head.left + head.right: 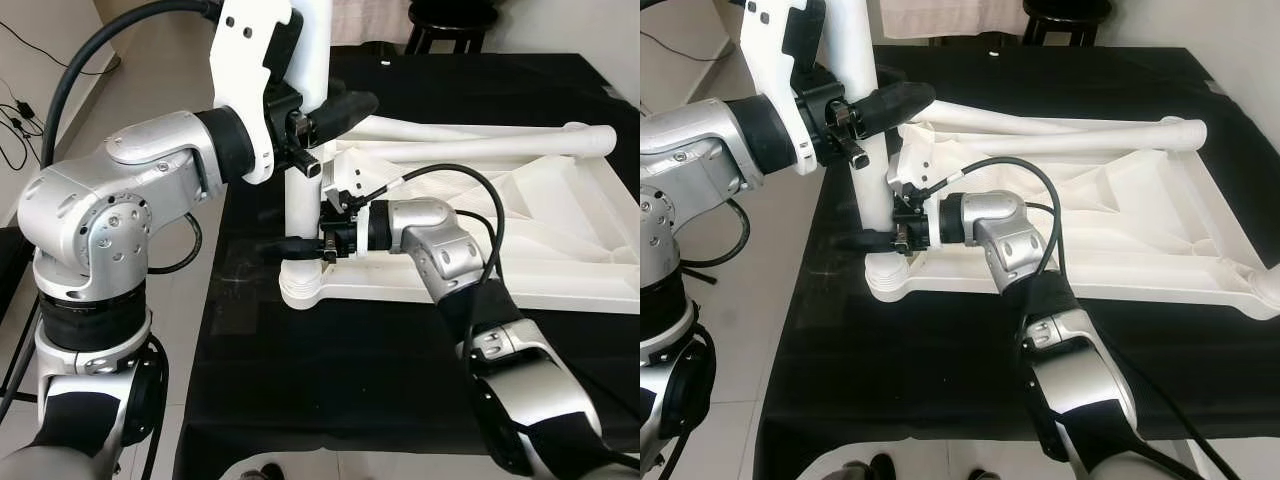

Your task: Building children table

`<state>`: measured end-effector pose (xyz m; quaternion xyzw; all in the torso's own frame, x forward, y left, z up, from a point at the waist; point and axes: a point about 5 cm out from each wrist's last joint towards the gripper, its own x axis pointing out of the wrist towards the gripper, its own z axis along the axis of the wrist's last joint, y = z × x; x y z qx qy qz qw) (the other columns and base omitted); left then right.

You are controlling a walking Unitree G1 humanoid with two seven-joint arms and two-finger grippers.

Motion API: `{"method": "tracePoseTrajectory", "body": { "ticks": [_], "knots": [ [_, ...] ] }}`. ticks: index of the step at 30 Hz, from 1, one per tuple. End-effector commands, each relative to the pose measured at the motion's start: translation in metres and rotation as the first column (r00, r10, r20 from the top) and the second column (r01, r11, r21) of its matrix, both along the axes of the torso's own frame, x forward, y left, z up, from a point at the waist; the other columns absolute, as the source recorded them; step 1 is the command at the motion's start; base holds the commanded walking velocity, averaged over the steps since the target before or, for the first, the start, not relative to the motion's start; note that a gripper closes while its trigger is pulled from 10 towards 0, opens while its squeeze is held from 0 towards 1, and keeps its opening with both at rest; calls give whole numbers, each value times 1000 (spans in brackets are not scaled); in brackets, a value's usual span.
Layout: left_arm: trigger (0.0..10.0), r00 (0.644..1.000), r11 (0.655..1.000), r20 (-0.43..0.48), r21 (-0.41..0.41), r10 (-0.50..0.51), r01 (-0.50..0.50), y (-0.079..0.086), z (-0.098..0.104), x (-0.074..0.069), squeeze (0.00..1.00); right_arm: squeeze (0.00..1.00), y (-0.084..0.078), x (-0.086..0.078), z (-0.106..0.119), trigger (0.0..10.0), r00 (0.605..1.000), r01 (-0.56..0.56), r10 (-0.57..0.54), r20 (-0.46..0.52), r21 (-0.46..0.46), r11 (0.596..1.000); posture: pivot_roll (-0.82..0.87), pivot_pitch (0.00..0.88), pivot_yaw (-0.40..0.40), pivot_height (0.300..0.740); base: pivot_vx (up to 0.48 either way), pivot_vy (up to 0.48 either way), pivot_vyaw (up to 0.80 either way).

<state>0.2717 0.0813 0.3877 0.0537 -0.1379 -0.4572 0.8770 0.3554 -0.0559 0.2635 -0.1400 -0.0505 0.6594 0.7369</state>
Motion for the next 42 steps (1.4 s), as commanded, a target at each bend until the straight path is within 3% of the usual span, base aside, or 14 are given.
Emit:
{"method": "tracePoseTrajectory", "body": {
  "ticks": [1, 2, 3, 4, 11, 12, 15, 16, 17, 18, 20, 38, 39, 42],
  "knots": [
    [0, 959, 952, -12, 120, -284, 283, -45, -4, -29, 0, 0, 29, -6, -22, 0, 1000, -11, 8, -30, -99, 995, 26, 267, 3, 740, 0, 0, 0],
    [3255, 960, 952, -9, 122, -280, 279, -44, -4, -29, 0, 0, 28, -6, -22, 0, 1000, -5, 2, -25, -89, 996, 25, 268, 5, 740, 0, 0, 0],
    [3255, 960, 952, -9, 122, -280, 279, -44, -4, -29, 0, 0, 28, -6, -22, 0, 1000, -5, 2, -25, -89, 996, 25, 268, 5, 740, 0, 0, 0],
    [10000, 966, 961, -28, 98, -256, 257, -42, -5, -26, 1000, 0, 26, -7, -23, 0, 1000, 14, -15, -20, -78, 997, 22, 267, 9, 740, 0, 0, 0],
    [10000, 986, 983, -3, 67, -169, 169, -33, 1, -12, 1000, 0, 18, -6, -28, 0, 991, 130, -130, 1, -66, 989, 16, 260, 12, 740, 0, 0, 0],
    [10000, 988, 987, -1, 49, -156, 156, -31, 3, -10, 0, 0, 14, -5, -30, 0, 978, 208, -207, 13, -76, 975, 18, 258, 2, 740, 0, 0, 0],
    [10000, 990, 989, 3, 34, -142, 142, -29, 5, -9, 0, 0, 9, -3, -40, 0, 907, 420, -422, -3, -85, 904, 22, 256, -14, 740, 0, 0, 0],
    [10000, 990, 990, 0, 19, -138, 138, -29, 7, -9, 0, 0, -2, -7, -51, 0, 738, 675, -674, 38, -40, 737, 29, 251, -32, 740, 0, 0, 0],
    [10000, 990, 990, 0, 19, -138, 138, -29, 7, -9, 0, 0, -2, -7, -51, 0, 738, 675, -674, 38, -40, 737, 29, 251, -32, 740, 0, 0, 0],
    [10000, 991, 991, 1, 11, -134, 134, -28, 8, -9, 0, 0, -7, -20, -62, 0, 620, 785, -785, 11, -9, 620, 34, 250, -31, 740, 0, 0, 0],
    [10000, 992, 992, 0, 14, -127, 127, -26, 9, -9, 0, 0, -6, -30, -69, 0, 544, 839, -838, -25, 20, 544, 17, 256, -8, 740, 0, 0, 0],
    [10000, 998, 997, -9, 41, -60, 61, -19, 5, 3, 0, 0, 19, -46, -61, 0, 506, 862, -856, -108, 71, 501, 11, 228, -5, 740, 0, 0, 0],
    [0, 998, 997, -10, 38, -63, 64, -18, 5, 3, 0, 0, 20, -48, -61, 0, 502, 865, -858, -112, 71, 497, 11, 227, -4, 740, 0, 0, 0],
    [0, 997, 997, -9, 35, -75, 75, -19, 6, 3, 0, 0, 21, -49, -62, 0, 500, 866, -858, -116, 71, 495, 11, 226, -2, 740, 0, 0, 0]
  ]
}}
